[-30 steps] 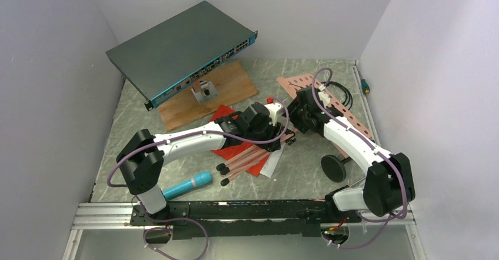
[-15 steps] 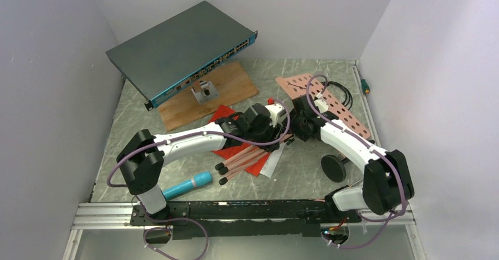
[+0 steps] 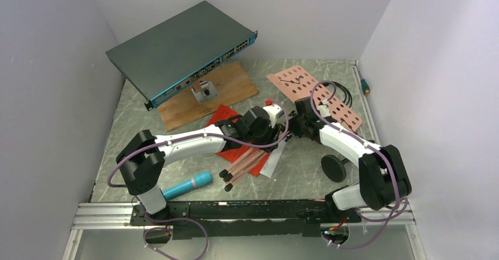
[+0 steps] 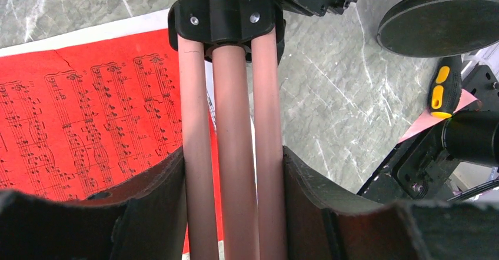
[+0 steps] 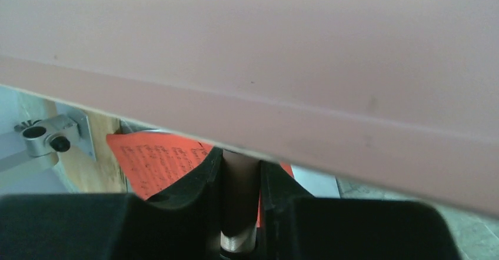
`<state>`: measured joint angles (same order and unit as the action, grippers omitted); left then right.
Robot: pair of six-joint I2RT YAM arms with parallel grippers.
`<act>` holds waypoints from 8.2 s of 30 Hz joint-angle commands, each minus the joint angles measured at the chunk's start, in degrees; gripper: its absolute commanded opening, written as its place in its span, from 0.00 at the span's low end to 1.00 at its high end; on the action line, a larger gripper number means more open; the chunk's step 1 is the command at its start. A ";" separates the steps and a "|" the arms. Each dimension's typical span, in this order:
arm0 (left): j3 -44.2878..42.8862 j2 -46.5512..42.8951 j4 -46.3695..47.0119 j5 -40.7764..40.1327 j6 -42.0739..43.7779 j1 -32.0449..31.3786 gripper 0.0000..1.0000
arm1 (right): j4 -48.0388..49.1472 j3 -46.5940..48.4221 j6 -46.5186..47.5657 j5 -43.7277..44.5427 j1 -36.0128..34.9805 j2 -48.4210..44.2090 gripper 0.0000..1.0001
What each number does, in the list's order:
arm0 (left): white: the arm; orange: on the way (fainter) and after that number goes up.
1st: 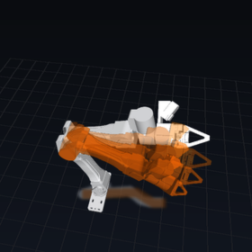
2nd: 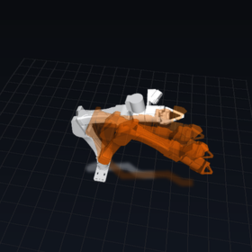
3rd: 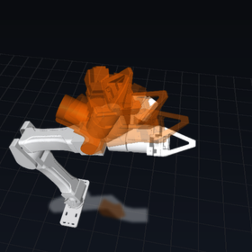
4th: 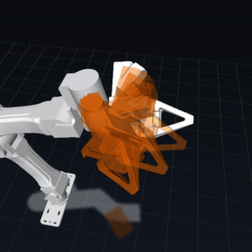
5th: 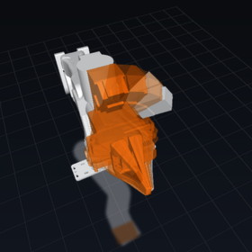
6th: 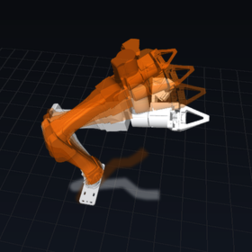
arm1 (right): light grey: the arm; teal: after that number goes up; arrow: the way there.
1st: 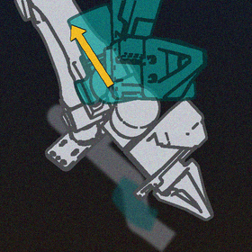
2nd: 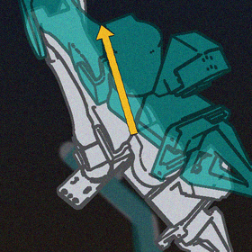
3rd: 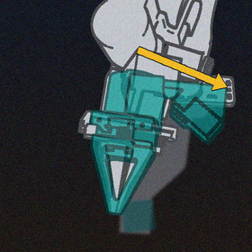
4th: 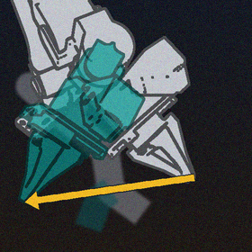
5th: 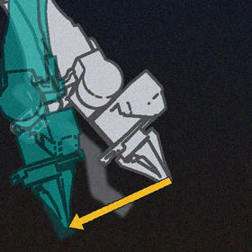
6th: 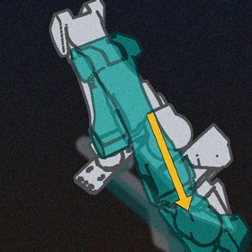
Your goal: Set up the instrument practice props
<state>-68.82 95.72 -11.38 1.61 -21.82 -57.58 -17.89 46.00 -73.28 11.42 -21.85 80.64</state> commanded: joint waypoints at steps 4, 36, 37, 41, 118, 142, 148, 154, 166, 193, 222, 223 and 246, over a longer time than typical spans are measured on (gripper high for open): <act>-3.25 -10.65 9.62 5.76 1.31 -0.52 0.30 | 19.15 -3.94 19.67 6.40 0.42 -15.75 0.00; -3.41 -11.54 8.26 6.04 -12.60 1.44 0.74 | 46.50 8.46 40.53 1.15 0.40 -29.93 0.00; -4.01 -11.03 7.71 5.52 -12.36 1.42 0.70 | 46.54 8.49 40.80 0.54 0.41 -30.26 0.00; -6.30 -8.65 6.08 3.84 -11.35 1.47 0.56 | 46.45 8.36 40.85 0.40 0.41 -31.57 0.00; -5.68 -5.64 -6.60 3.76 0.91 10.26 0.00 | 72.80 16.82 76.28 -7.10 1.81 -24.63 0.00; -10.05 -4.00 5.66 11.44 -5.13 10.56 0.48 | 68.24 10.08 66.96 -14.69 2.48 -32.28 0.00; -14.69 -0.45 6.51 14.80 -6.03 10.52 0.56 | 67.47 9.64 67.05 -15.82 2.44 -32.70 0.00; -17.82 2.11 8.02 17.34 -6.89 10.47 0.70 | 66.81 10.43 67.39 -17.41 2.44 -31.66 0.00; -20.57 5.84 0.39 13.37 -1.64 16.12 0.38 | 66.93 11.02 66.76 -13.40 2.42 -29.79 0.00; -23.50 6.40 -8.16 11.71 3.32 16.80 0.85 | 66.83 12.16 70.42 -7.55 1.92 -27.23 0.00; -6.02 -11.83 -4.43 10.54 -2.40 16.80 0.99 | 76.99 27.21 89.31 13.10 -4.04 -5.76 0.00; -5.67 -11.46 -4.30 10.57 -2.68 16.80 1.00 | 76.11 27.48 87.99 12.34 -4.08 -6.21 0.00; 14.61 -8.86 11.57 -0.77 -5.86 9.42 0.86 | 78.37 25.02 91.18 14.85 -2.94 -12.55 0.00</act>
<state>-52.27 83.64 -4.36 4.97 -26.89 -48.25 43.59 66.72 15.59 26.83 -25.10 70.76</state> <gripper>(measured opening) 0.850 0.260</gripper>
